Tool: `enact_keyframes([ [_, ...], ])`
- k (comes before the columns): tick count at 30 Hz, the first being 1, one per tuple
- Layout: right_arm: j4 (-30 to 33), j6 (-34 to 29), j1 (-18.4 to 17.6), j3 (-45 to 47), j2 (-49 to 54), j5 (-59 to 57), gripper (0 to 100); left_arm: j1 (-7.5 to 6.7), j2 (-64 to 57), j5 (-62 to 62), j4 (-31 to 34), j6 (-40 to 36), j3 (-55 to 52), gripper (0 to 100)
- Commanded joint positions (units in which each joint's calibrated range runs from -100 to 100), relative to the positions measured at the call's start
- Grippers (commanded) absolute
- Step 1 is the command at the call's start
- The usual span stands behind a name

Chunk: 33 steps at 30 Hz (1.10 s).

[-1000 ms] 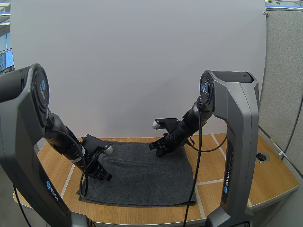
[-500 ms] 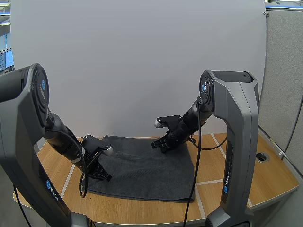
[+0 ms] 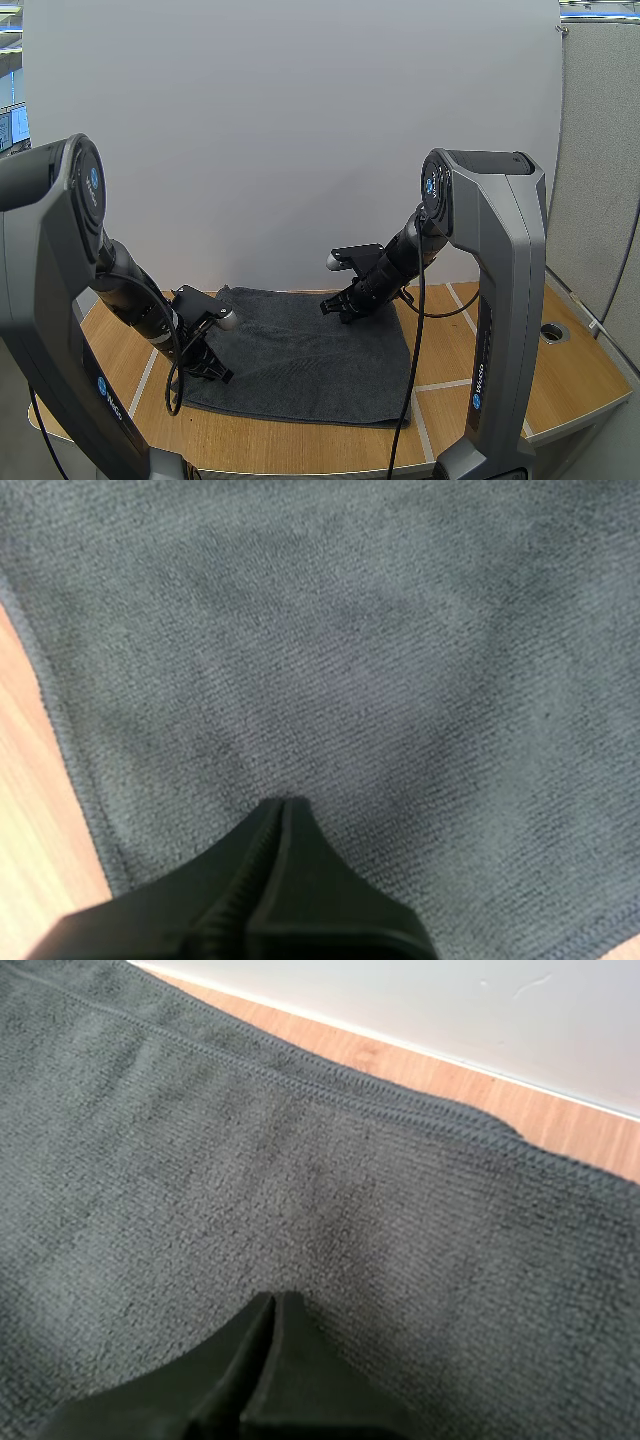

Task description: Fold the towel

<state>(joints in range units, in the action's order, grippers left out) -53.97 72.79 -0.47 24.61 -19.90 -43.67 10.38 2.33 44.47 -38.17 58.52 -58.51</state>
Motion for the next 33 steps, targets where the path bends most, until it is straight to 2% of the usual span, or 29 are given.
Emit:
enact_keyframes([
  [1,1.1,0.6,0.0,-0.2,-0.3,1.5,0,-0.08,4.9,-0.7,1.1,0.0,-1.1,0],
  [9,1.0,0.3,0.4,-0.2,-0.3,9.1,0,-0.08,4.9,1.5,7.3,-3.2,-1.7,0],
  [17,0.7,0.3,0.5,-0.2,-0.1,13.4,0,-0.08,4.9,7.4,8.2,-3.2,-1.7,0],
  [20,-0.8,0.3,0.5,-0.2,1.7,11.2,0,-0.08,4.9,7.9,8.3,-3.2,-1.7,0],
  [28,-4.5,2.2,-1.1,-0.2,8.1,-5.9,0,-0.08,4.9,7.3,8.3,-3.2,-1.7,0],
  [33,-4.8,3.5,-3.6,-0.2,7.8,-5.9,0,-0.08,4.9,7.3,8.2,-3.2,-1.7,0],
])
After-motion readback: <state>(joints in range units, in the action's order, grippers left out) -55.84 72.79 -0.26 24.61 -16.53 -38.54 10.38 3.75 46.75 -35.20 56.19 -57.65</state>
